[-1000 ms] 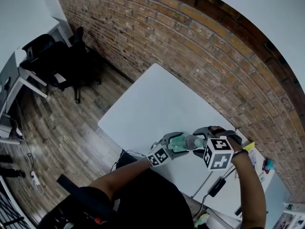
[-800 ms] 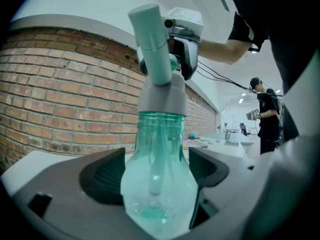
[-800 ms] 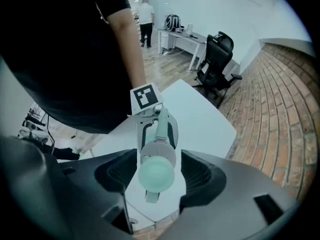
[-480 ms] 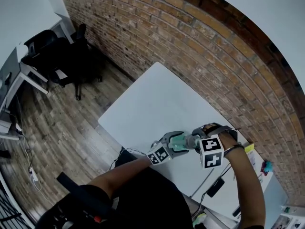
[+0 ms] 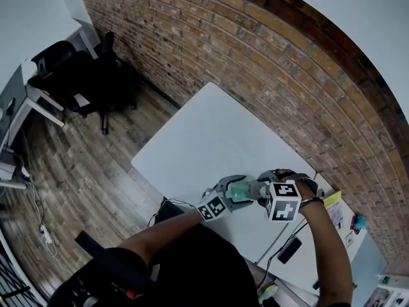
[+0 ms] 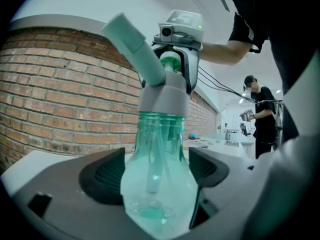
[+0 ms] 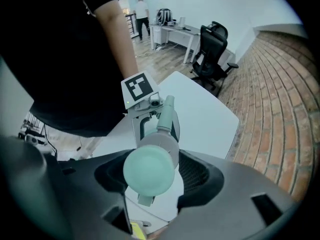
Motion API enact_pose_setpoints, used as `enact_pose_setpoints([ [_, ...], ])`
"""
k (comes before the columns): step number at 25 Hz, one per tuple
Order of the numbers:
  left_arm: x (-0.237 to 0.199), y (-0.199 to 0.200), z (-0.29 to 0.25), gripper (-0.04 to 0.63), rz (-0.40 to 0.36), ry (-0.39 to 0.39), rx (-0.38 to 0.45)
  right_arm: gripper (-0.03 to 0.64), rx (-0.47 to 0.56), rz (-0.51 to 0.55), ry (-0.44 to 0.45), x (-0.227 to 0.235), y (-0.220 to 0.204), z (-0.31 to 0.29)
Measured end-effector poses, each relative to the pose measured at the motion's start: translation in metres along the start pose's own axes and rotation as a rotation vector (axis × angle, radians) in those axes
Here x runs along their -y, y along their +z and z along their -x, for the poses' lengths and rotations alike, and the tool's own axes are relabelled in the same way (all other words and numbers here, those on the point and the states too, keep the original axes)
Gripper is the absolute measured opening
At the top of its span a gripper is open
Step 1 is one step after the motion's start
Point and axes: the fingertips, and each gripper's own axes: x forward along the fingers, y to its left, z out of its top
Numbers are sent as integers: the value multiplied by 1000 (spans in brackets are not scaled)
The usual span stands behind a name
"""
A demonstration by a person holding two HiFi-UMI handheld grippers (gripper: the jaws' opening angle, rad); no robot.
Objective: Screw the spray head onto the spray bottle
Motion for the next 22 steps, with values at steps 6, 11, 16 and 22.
enact_pose_setpoints([
  [6, -1, 0, 1, 381, 2, 2, 0, 259, 112, -272, 5, 5, 1, 1],
  [11, 0, 0, 1, 381, 6, 3, -2, 259, 198, -440, -1, 8, 1, 3],
  [16, 0, -1, 0, 382, 6, 2, -5, 259, 254, -576, -23, 9, 1, 2],
  [22, -1, 0, 0, 382, 6, 7, -5, 259, 282, -648, -93, 11, 1, 3],
])
